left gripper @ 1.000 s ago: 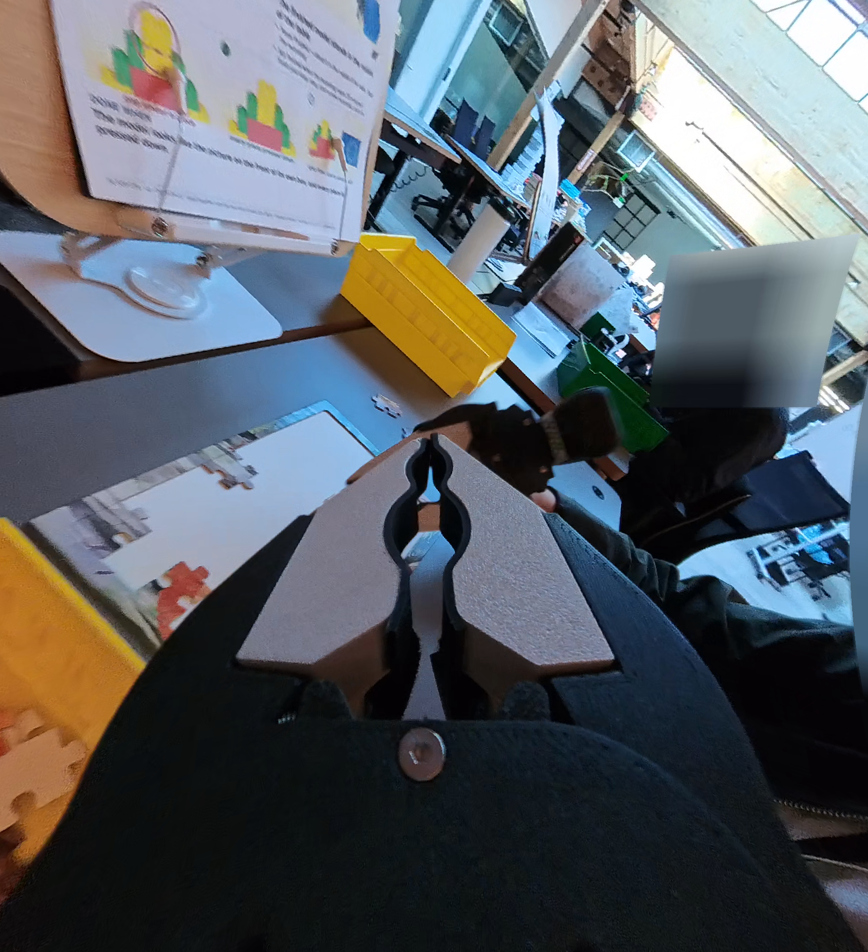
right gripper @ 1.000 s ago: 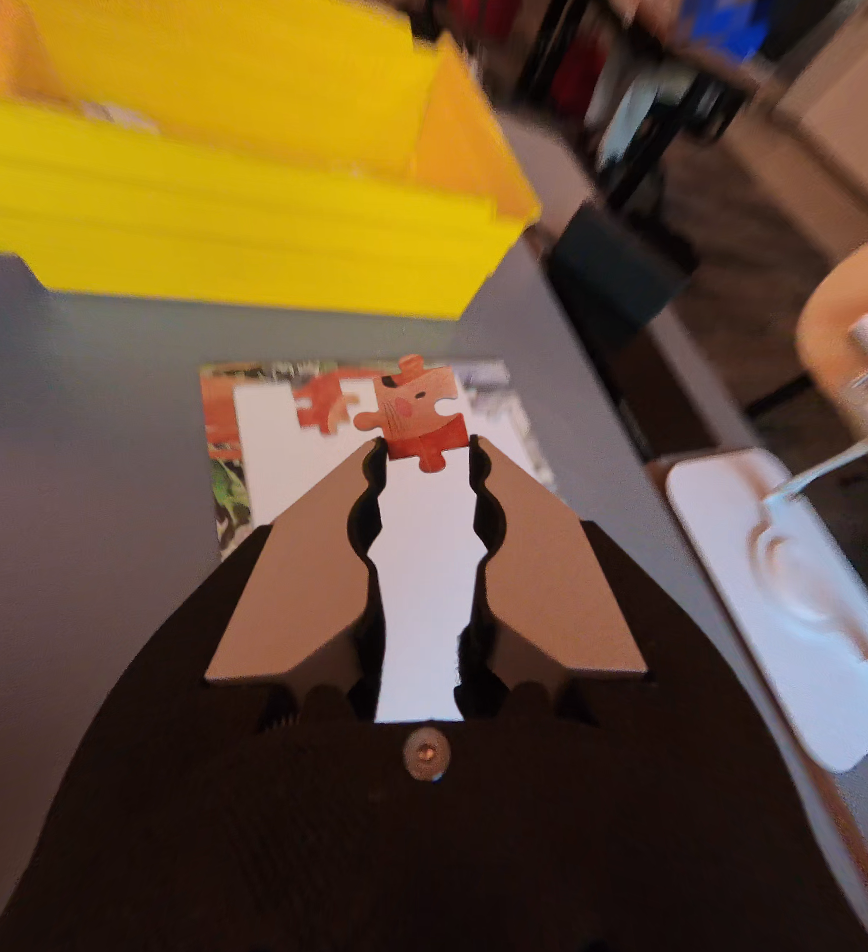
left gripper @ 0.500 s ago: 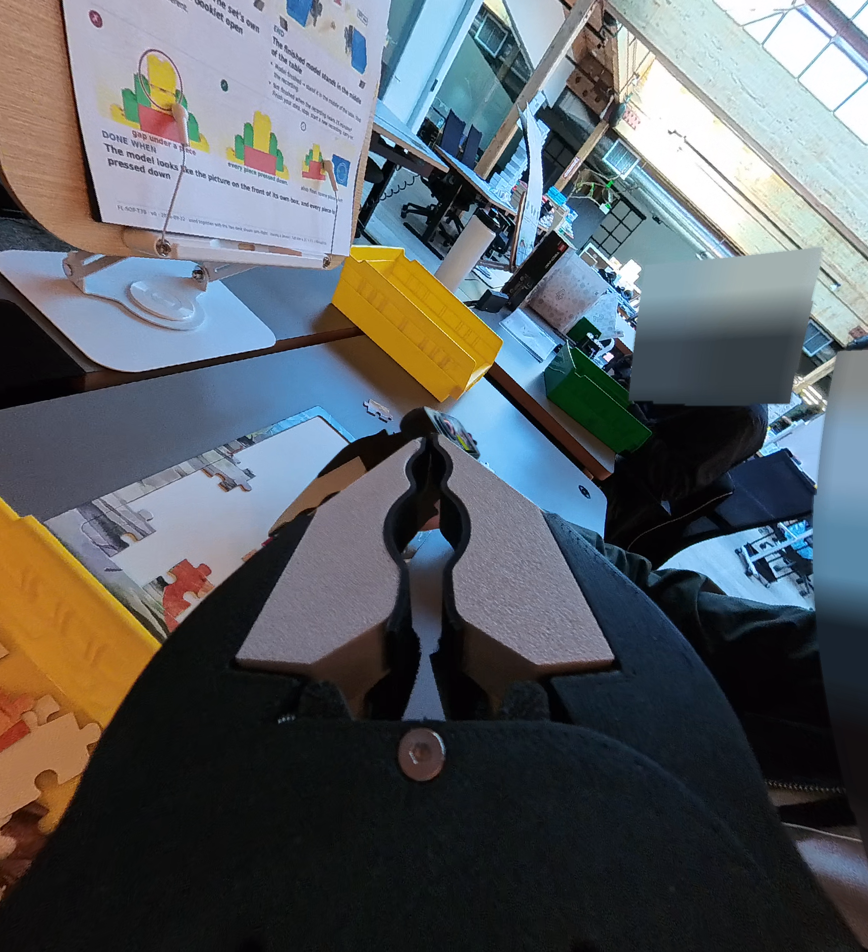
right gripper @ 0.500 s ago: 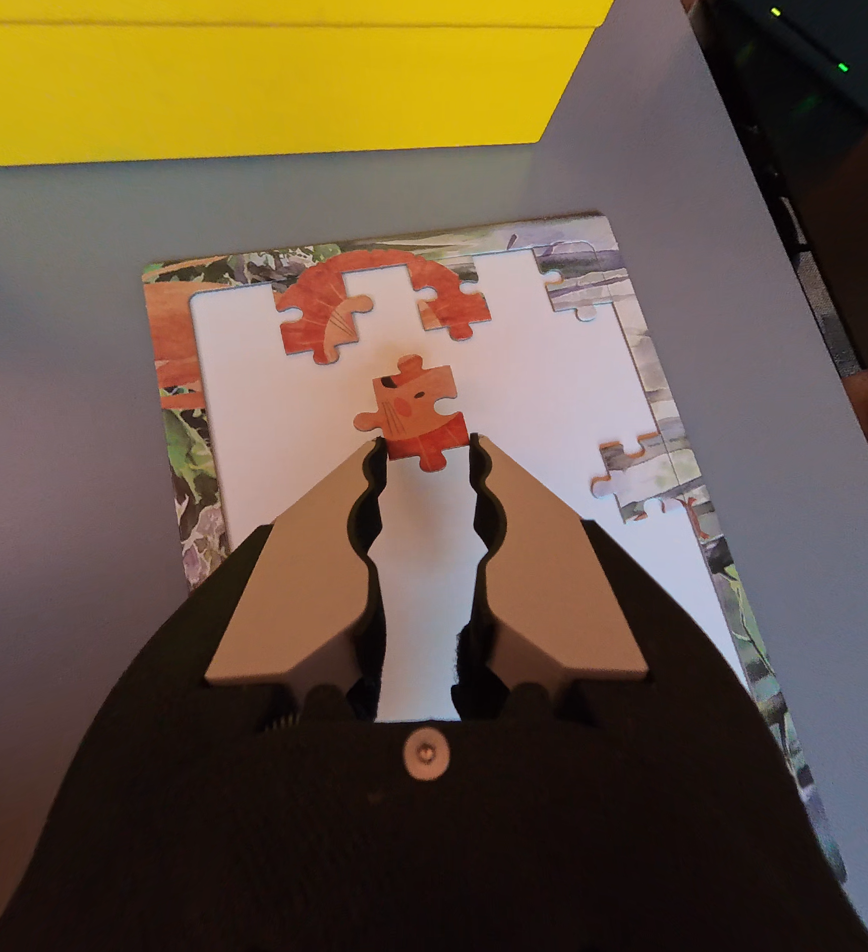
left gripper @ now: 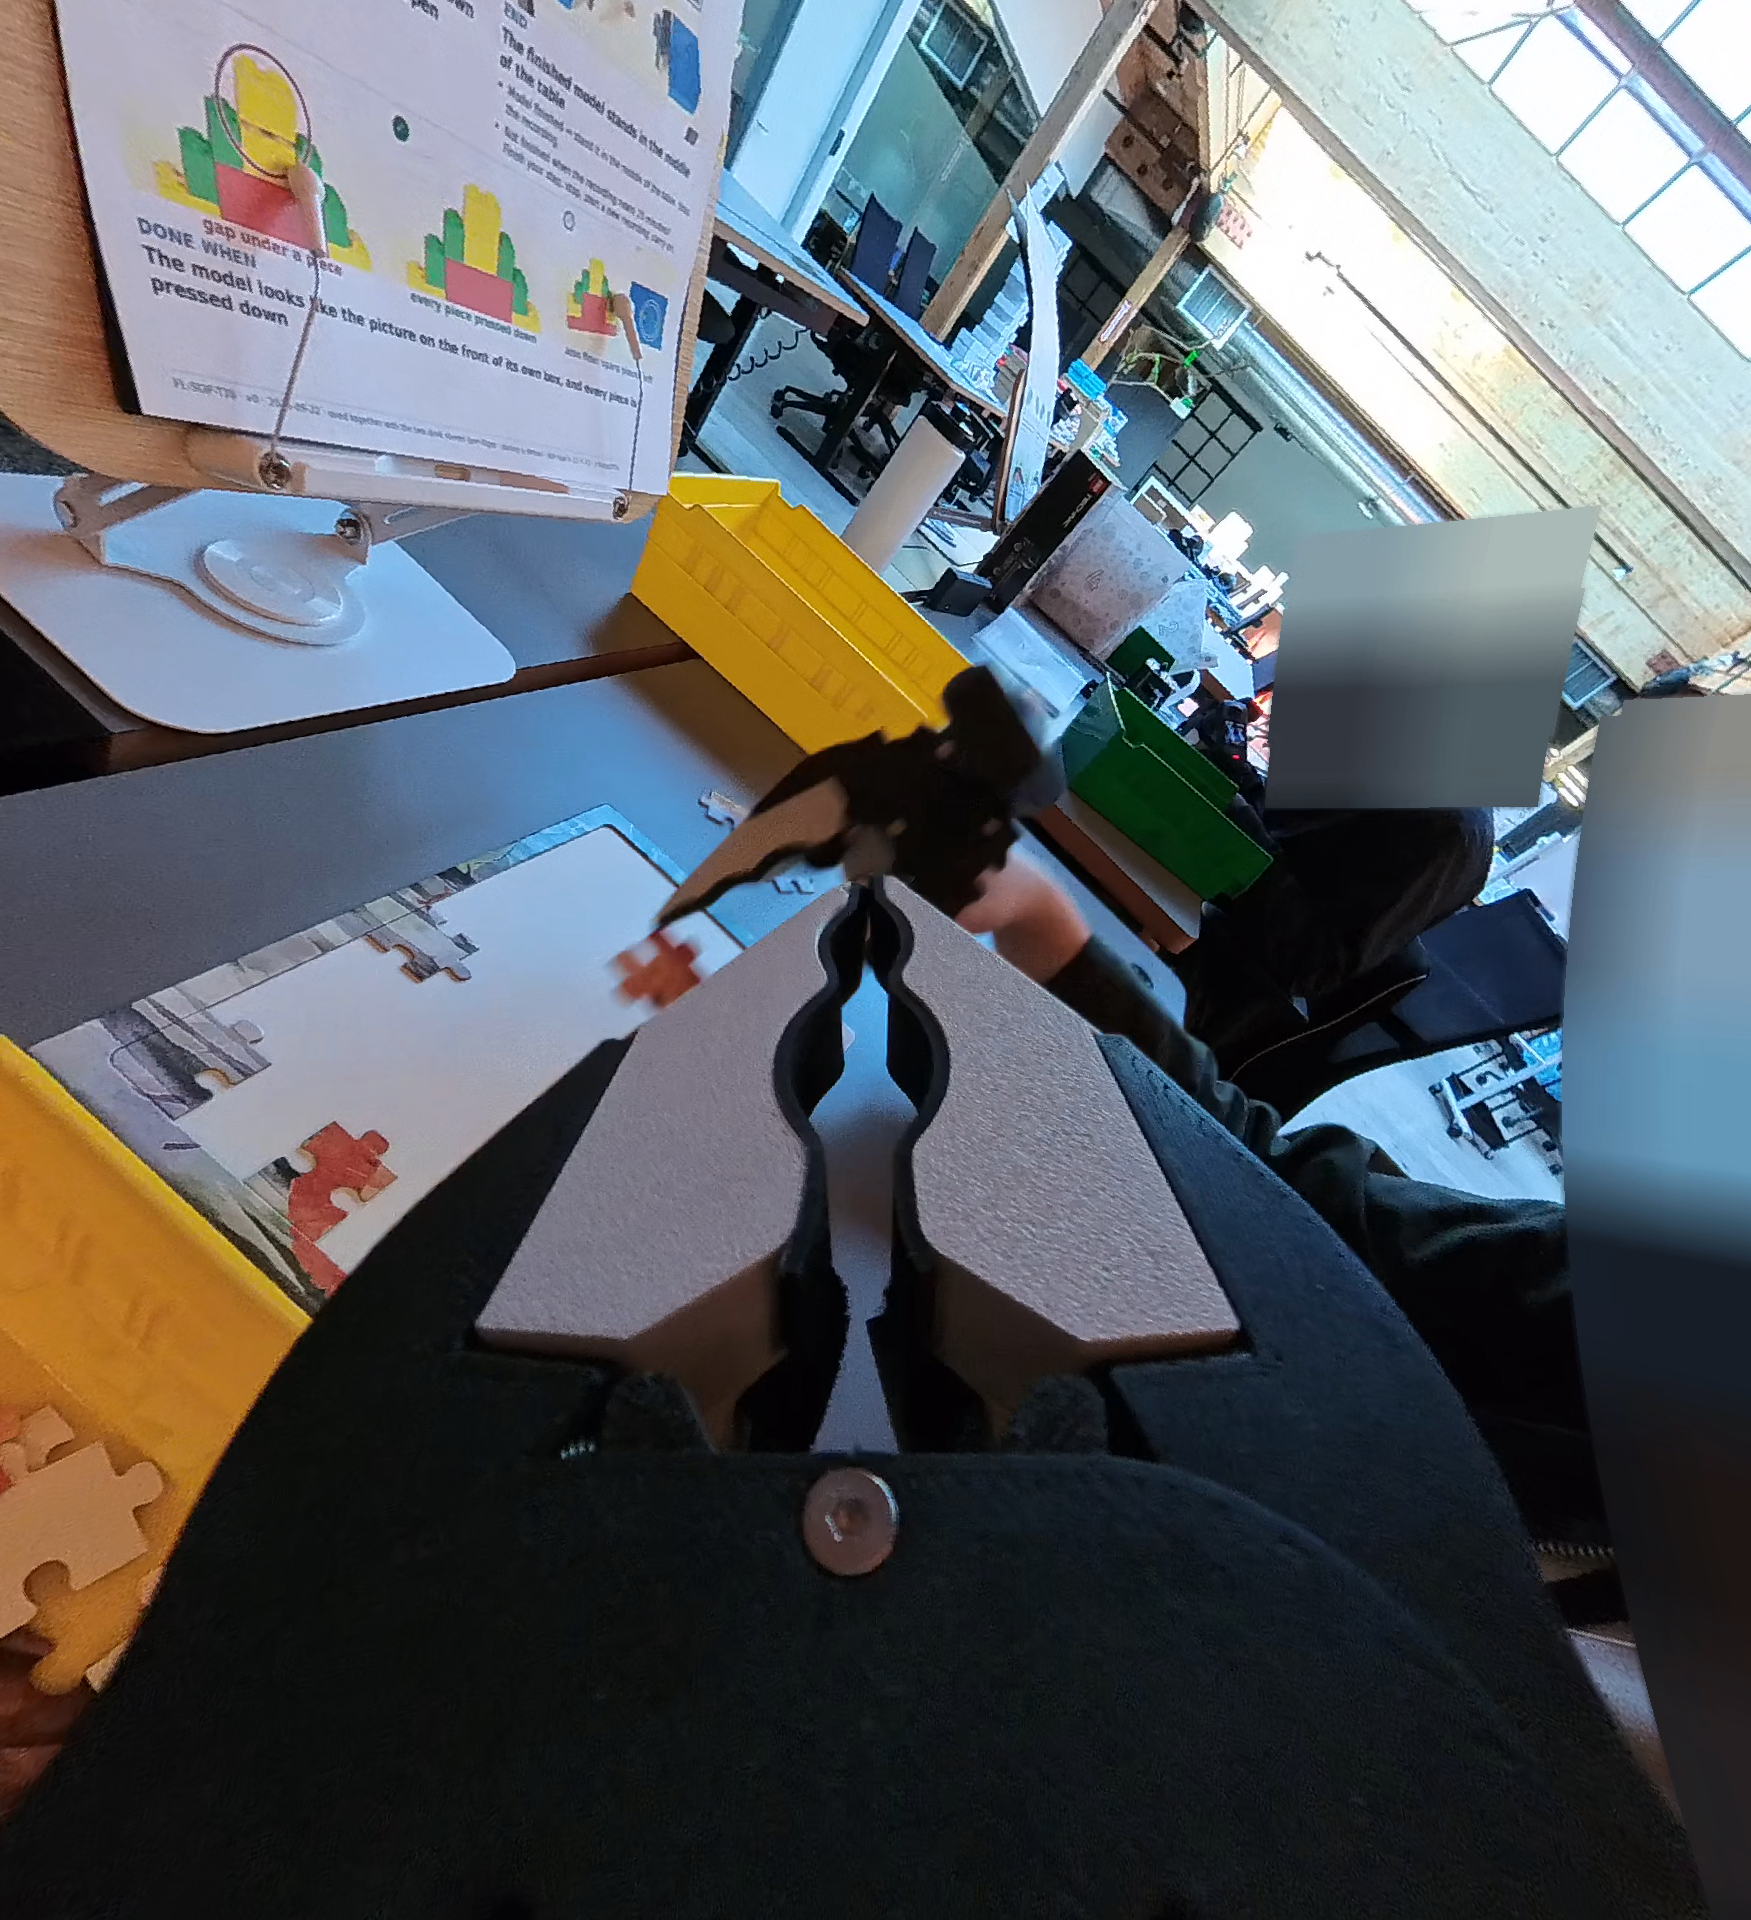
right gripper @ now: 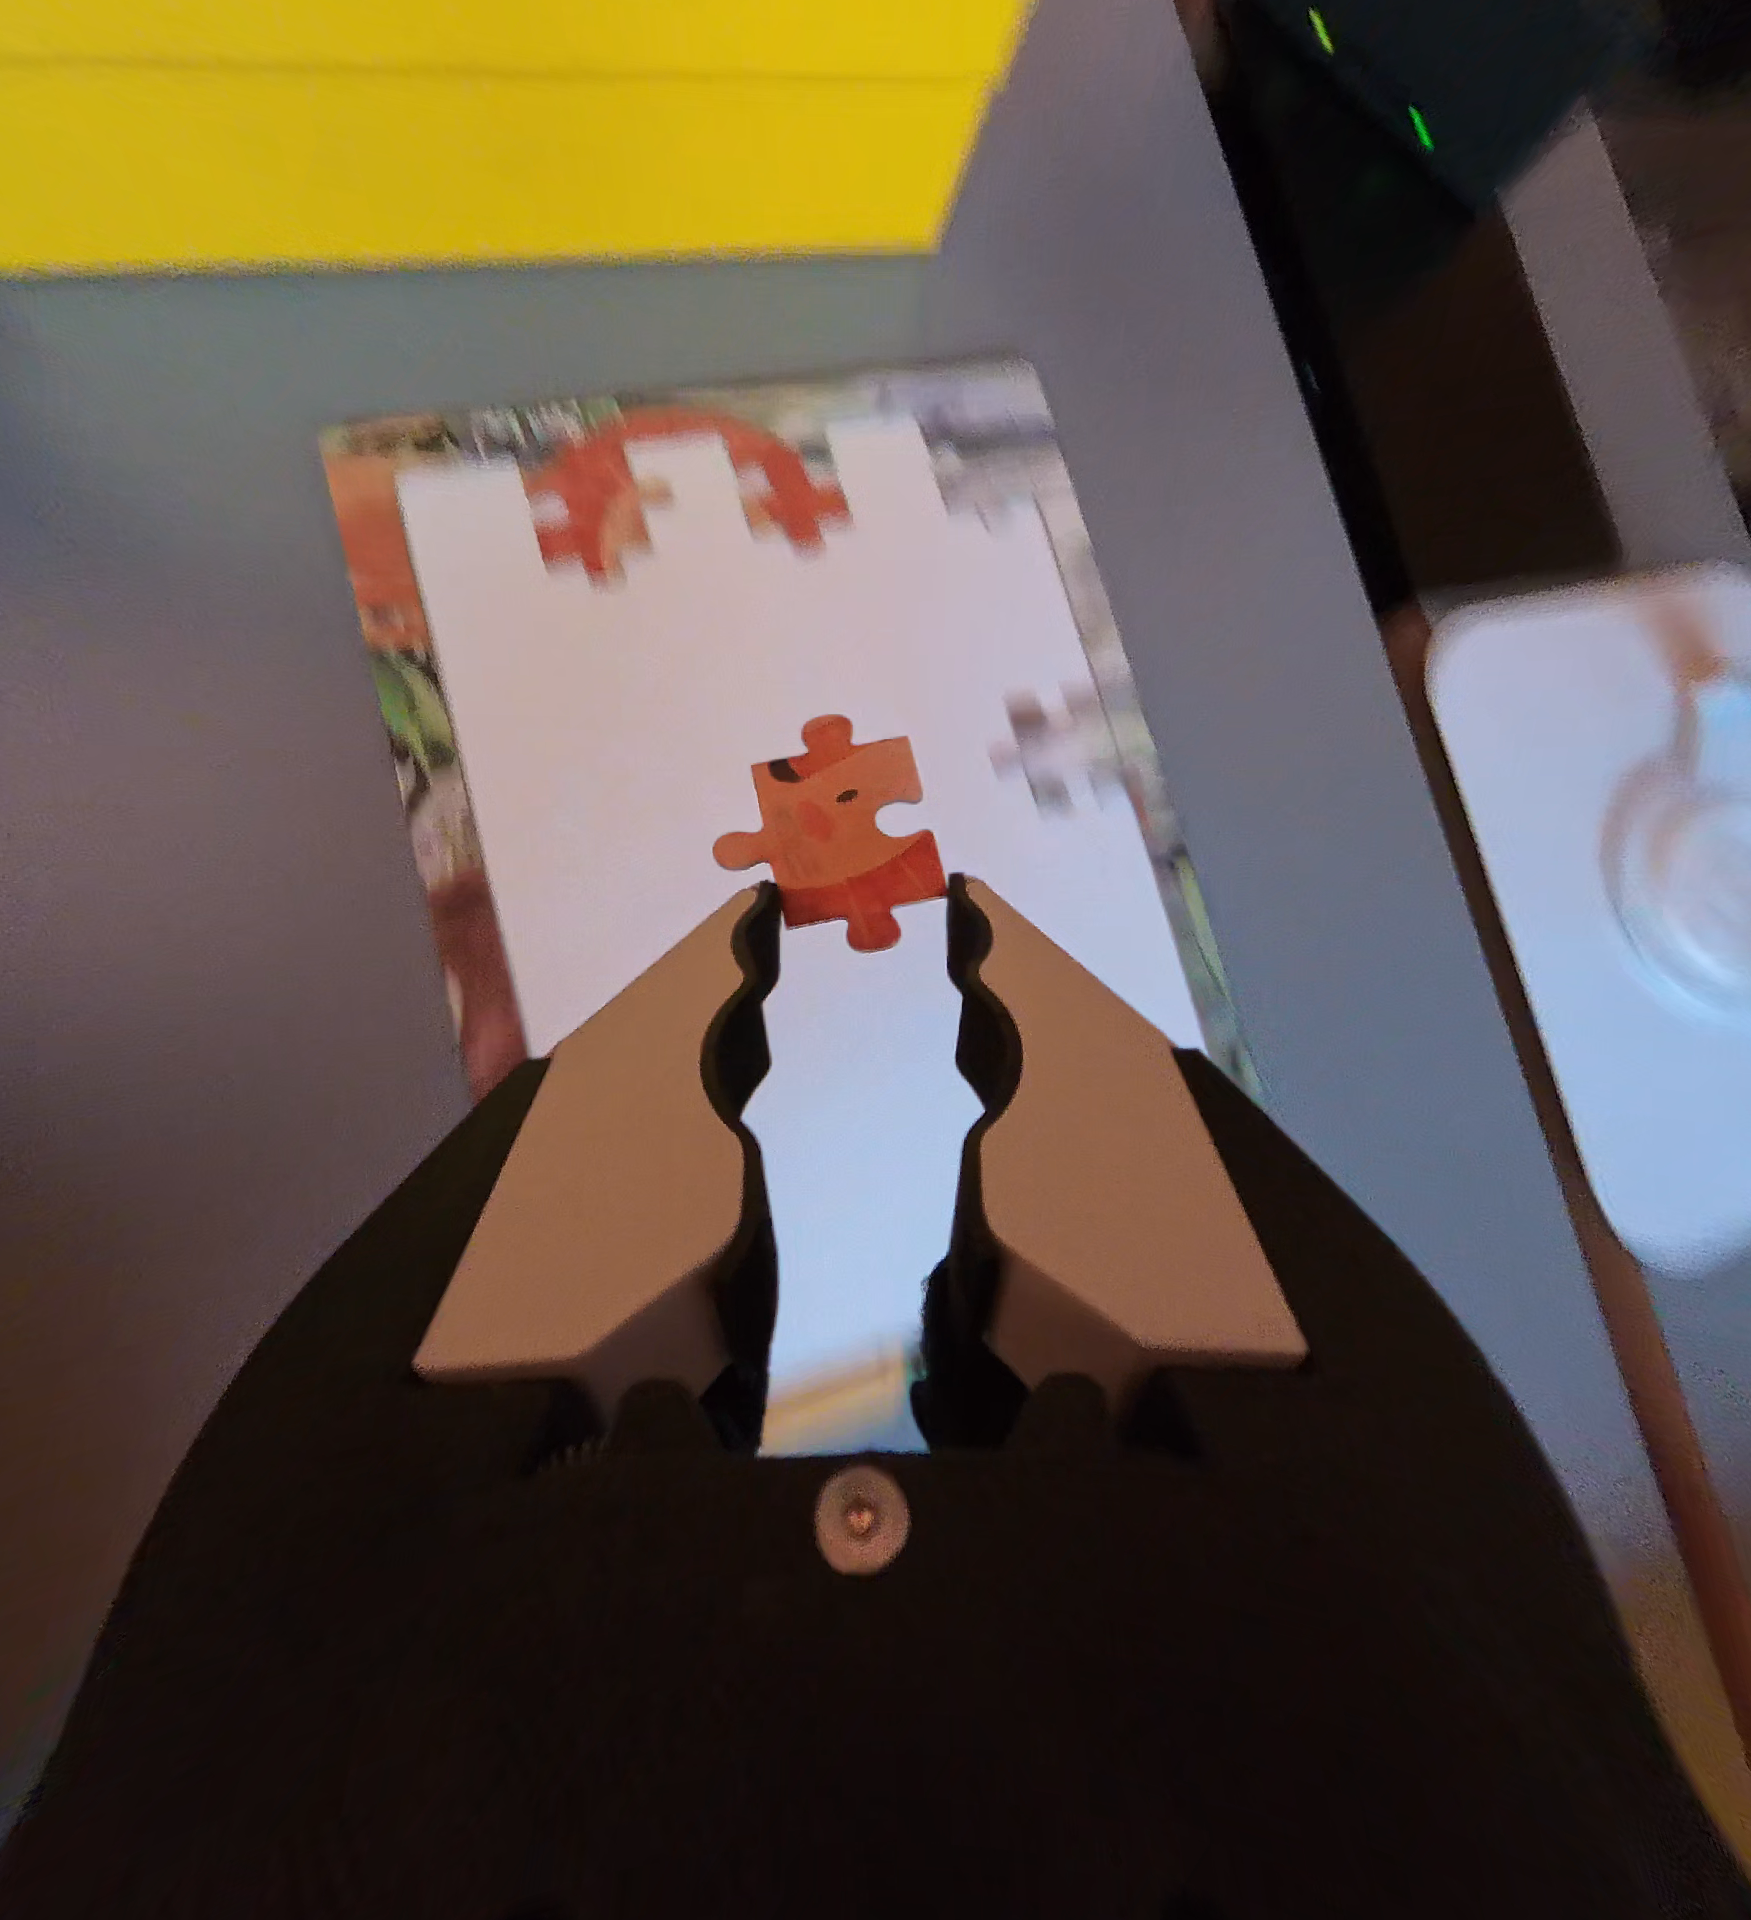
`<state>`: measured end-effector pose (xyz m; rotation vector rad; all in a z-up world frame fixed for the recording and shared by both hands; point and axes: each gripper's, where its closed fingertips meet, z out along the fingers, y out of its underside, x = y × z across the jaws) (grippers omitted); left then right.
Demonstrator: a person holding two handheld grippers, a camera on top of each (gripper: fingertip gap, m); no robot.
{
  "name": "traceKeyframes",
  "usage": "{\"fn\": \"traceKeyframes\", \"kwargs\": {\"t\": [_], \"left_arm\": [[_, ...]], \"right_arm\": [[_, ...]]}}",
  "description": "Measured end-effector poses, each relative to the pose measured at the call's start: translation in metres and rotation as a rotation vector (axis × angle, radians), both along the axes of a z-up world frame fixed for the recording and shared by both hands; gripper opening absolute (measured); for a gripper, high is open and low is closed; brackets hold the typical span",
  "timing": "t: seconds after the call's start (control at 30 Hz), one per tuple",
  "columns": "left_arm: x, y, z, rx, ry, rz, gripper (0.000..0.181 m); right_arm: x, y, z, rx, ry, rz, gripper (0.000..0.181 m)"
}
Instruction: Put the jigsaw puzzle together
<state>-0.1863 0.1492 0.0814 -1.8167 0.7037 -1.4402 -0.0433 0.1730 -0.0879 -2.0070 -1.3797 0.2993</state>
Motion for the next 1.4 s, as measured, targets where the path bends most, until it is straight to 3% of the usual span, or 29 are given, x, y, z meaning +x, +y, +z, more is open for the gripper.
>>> {"fn": "traceKeyframes", "kwargs": {"t": [0.07,0.17,0.33,0.47,0.6,0.83,1.4], "left_arm": [[-0.002,0.0,0.003,0.002,-0.012,0.001,0.0],[-0.006,-0.001,0.008,0.011,-0.026,0.009,0.0],[-0.007,-0.002,0.008,0.007,-0.031,0.006,0.0],[-0.009,0.0,0.006,-0.002,-0.037,0.011,0.0],[-0.009,0.001,0.006,-0.018,-0.051,0.006,0.0],[-0.011,0.004,0.007,-0.02,-0.065,0.009,0.0],[-0.009,0.003,0.005,-0.041,-0.079,-0.011,0.0]], "right_arm": [[0.072,-0.017,0.018,-0.063,-0.069,-0.143,0.032],[0.166,-0.046,0.024,-0.137,-0.039,-0.367,0.031],[0.263,-0.088,-0.011,-0.275,-0.03,-0.61,0.032],[0.32,-0.111,-0.048,-0.352,-0.076,-0.761,0.032],[0.334,-0.115,-0.066,-0.357,-0.057,-0.759,0.032],[0.355,-0.113,-0.074,-0.248,-0.178,-0.709,0.032],[0.344,-0.102,-0.074,-0.174,-0.091,-0.63,0.032]]}}
